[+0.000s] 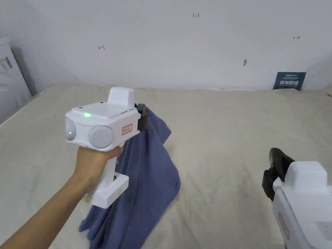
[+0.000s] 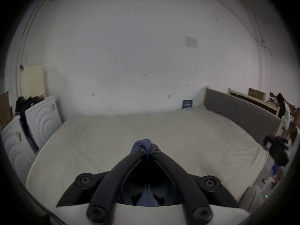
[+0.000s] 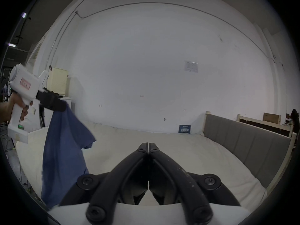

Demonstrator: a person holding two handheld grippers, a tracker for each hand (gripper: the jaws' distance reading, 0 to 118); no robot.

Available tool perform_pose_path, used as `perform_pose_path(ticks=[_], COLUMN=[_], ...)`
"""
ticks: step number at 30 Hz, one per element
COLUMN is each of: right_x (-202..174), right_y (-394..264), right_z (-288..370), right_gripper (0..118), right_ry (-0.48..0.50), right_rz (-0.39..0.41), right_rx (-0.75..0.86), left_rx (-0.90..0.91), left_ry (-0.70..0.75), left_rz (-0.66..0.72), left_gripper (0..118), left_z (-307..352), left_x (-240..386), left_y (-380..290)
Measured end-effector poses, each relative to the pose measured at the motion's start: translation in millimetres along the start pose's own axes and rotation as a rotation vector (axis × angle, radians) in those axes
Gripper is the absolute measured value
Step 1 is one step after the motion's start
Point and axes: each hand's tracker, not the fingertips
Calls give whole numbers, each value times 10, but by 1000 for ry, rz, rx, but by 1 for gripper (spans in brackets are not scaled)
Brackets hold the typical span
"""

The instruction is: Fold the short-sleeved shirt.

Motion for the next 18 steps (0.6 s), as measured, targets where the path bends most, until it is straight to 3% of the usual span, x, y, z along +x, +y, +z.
perform_pose_path(ticks=[9,18], right_x=[510,781], right_y=[-38,-222], right_z=[156,155], right_gripper=[1,1], right_ry=[-110,-163], right_rz=[-1,-6], right_rx=[-1,-47], left_rx=[-55,-334], left_ry=[-196,-327], left_rz=[-38,-75], left_gripper=[3,3], left_z=[-623,-1278], left_x=[979,1634], left_y=[117,-1070])
